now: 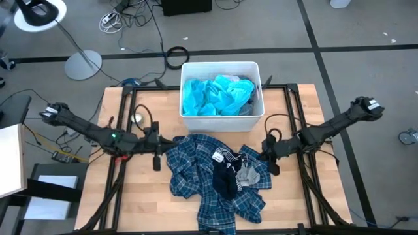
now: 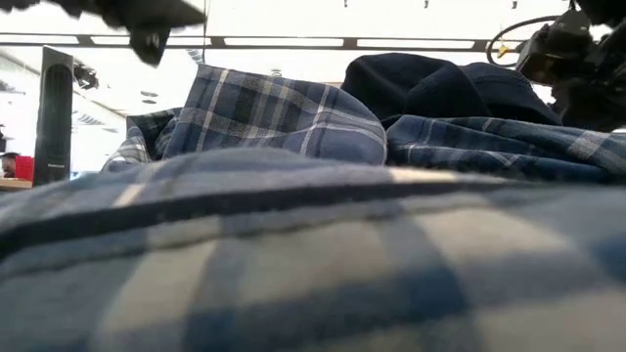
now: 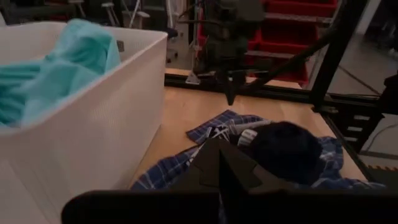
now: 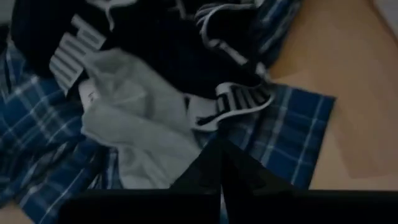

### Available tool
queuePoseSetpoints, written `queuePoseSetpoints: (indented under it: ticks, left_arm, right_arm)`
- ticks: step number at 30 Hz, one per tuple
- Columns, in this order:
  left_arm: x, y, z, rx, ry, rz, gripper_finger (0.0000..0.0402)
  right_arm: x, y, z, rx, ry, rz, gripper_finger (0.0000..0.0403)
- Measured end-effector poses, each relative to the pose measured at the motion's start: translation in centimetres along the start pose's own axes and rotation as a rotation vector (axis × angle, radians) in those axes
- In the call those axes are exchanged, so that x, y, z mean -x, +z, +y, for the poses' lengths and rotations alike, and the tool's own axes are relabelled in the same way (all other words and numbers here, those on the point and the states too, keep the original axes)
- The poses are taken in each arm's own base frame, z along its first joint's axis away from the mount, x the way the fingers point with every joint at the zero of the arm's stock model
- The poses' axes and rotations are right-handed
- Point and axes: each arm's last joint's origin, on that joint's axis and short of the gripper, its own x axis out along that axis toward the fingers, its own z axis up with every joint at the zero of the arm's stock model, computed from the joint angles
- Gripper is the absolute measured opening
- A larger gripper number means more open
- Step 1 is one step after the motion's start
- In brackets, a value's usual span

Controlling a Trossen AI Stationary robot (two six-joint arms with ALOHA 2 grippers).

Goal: Sort clothes
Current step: Put the gray sock into the white bin

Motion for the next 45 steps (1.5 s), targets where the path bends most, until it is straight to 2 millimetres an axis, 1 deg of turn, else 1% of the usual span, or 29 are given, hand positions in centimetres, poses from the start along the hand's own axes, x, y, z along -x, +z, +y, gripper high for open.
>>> queuePoseSetpoints:
  ticks: [2,6,8,11,13,15,19,23,26,28,29,31,33,34,36,38,41,45]
  left_arm:
    - [-0.1,-1.8,0.3,0.020,-0.009,-0.039,0.0002]
    - [0.3,-4.6,1.1,0.083,-0.031,-0.141,0.0002]
    - [0.7,-5.6,1.4,0.129,-0.046,-0.187,0.0002]
    - [1.1,-6.8,1.9,0.171,-0.061,-0.214,0.0002]
    - [1.3,-7.1,2.0,0.173,-0.062,-0.211,0.0002]
    - [1.3,-7.1,2.0,0.174,-0.063,-0.219,0.0002]
    - [1.3,-7.1,2.0,0.172,-0.064,-0.221,0.0002]
    - [1.3,-7.1,2.0,0.171,-0.064,-0.221,0.0002]
    - [1.3,-7.1,2.0,0.171,-0.065,-0.220,0.0002]
    - [1.3,-7.1,2.0,0.174,-0.072,-0.219,0.0002]
    - [1.3,-7.1,2.0,0.175,-0.073,-0.219,0.0002]
    - [1.3,-7.1,2.0,0.178,-0.074,-0.222,0.0002]
    - [1.3,-7.0,2.0,0.179,-0.074,-0.224,0.0002]
    - [1.3,-7.0,2.0,0.179,-0.074,-0.224,0.0002]
    - [1.3,-7.0,2.0,0.183,-0.076,-0.231,0.0002]
    - [1.3,-6.9,2.0,0.184,-0.077,-0.236,0.0002]
    - [1.3,-6.9,2.0,0.182,-0.077,-0.238,0.0002]
    - [1.3,-6.9,2.0,0.179,-0.076,-0.235,0.0002]
  right_arm:
    - [-0.2,0.5,1.0,0.011,0.001,0.028,0.0002]
    - [-0.9,1.4,2.8,0.018,0.024,0.070,0.0003]
    - [-1.4,1.5,3.3,0.041,0.016,0.098,0.0008]
    - [-2.2,1.6,3.8,0.010,0.012,0.139,0.0026]
    - [-2.5,1.7,4.1,-0.009,0.038,0.170,0.0044]
    - [-2.7,2.0,4.5,-0.012,0.059,0.184,0.0065]
    - [-3.6,2.0,5.0,-0.003,0.082,0.167,0.0106]
    - [-5.0,1.6,5.2,0.070,0.065,0.187,0.0135]
    - [-6.3,1.3,5.3,0.126,0.057,0.190,0.0146]
    - [-7.0,1.0,5.3,0.192,0.074,0.207,0.0141]
    - [-7.3,0.9,5.4,0.223,0.087,0.212,0.0131]
    - [-7.5,0.9,5.5,0.244,0.109,0.209,0.0092]
    - [-7.4,1.3,5.8,0.253,0.109,0.220,0.0035]
    - [-7.1,1.8,6.0,0.269,0.103,0.231,0.0019]
    - [-6.3,3.1,6.3,0.302,0.058,0.239,0.0014]
    - [-5.0,5.0,6.7,0.351,-0.007,0.235,0.0010]
    - [-2.6,8.7,7.2,0.459,-0.099,0.194,0.0005]
    - [0.8,14.2,7.2,0.584,-0.258,0.043,0.0004]
